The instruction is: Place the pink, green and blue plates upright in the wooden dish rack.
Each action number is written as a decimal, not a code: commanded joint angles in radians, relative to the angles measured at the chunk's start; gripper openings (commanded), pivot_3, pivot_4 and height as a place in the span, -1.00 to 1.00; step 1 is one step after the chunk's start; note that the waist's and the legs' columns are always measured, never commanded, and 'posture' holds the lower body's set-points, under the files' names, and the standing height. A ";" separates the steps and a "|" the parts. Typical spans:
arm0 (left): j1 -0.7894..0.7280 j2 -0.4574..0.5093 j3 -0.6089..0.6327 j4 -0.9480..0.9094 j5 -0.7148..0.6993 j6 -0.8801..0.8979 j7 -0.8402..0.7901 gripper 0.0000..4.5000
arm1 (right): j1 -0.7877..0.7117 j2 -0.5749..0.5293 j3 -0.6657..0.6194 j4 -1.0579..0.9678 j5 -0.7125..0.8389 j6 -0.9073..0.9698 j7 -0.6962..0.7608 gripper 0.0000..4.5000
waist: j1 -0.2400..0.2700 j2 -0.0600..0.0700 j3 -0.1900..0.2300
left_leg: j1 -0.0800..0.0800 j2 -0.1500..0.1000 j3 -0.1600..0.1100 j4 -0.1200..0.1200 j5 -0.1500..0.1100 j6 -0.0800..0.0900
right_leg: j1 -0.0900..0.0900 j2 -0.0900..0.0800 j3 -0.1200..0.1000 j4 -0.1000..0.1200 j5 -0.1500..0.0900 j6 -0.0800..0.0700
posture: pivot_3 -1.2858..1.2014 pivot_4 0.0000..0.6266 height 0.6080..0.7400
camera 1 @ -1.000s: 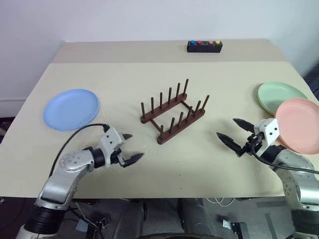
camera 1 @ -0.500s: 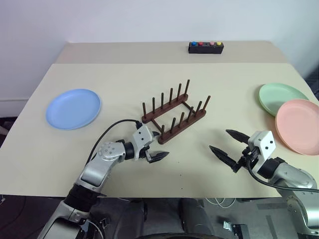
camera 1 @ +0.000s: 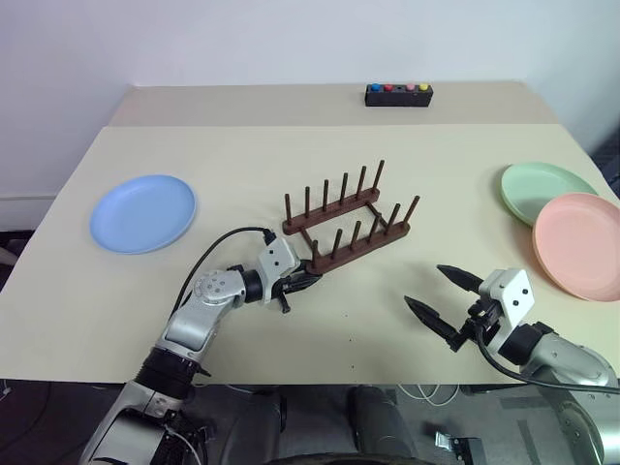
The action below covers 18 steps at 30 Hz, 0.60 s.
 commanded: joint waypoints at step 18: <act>-0.427 -0.212 -0.080 0.638 0.096 -0.326 -0.277 -0.66 | 0.112 -0.011 -0.047 -0.072 0.003 -0.014 0.019 1.00 | -0.003 -0.002 0.001 | -0.007 -0.001 0.000 0.001 0.000 0.001 | -0.006 0.000 0.000 -0.001 0.001 0.004 | 0.03 -0.52 1.00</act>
